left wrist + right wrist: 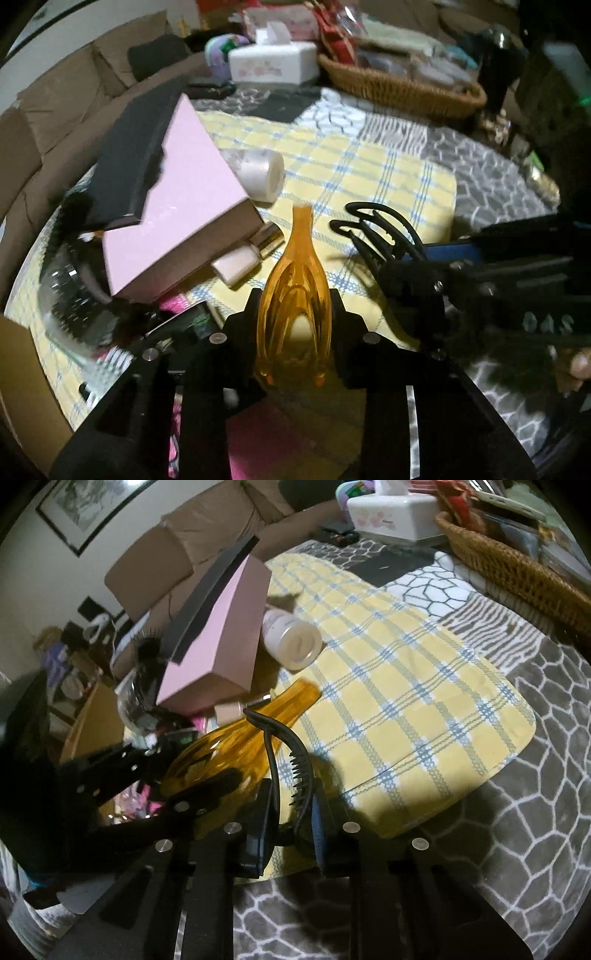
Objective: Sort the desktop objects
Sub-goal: 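Grasp the orange hair clip with the left tool while the right tool grasps the black claw clip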
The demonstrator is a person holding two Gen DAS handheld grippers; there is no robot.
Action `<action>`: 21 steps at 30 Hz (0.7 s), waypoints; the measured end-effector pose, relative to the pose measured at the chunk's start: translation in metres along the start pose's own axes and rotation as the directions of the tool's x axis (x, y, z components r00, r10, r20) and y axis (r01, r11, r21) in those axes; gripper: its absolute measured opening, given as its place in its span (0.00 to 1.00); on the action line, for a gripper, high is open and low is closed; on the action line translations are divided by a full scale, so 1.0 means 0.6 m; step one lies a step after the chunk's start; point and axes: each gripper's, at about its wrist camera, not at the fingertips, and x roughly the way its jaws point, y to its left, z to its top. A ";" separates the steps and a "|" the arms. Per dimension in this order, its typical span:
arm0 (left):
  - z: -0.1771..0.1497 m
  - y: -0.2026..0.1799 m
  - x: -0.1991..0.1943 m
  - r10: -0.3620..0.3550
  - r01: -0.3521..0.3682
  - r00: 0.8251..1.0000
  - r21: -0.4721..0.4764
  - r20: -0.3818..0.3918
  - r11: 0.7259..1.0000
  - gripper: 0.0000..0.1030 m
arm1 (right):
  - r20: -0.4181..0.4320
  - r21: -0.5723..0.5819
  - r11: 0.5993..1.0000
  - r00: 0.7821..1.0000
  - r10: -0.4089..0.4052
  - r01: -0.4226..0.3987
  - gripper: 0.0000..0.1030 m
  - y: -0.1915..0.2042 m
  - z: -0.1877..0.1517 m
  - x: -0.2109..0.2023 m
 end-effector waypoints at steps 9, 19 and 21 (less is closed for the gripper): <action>-0.027 0.064 -0.157 -0.129 0.171 0.972 -0.212 0.196 0.962 0.30 | 0.107 0.023 0.991 0.986 0.127 -0.130 0.18 0.007 0.012 -0.060; -0.154 0.173 -0.382 0.020 0.084 0.954 -0.327 0.300 0.941 0.30 | 0.082 -0.217 0.972 0.990 0.111 -0.092 0.18 0.146 -0.021 -0.119; -0.202 0.201 -0.401 0.074 0.032 0.960 -0.367 0.272 0.929 0.30 | 0.061 -0.263 0.959 0.990 0.124 -0.104 0.18 0.180 -0.031 -0.119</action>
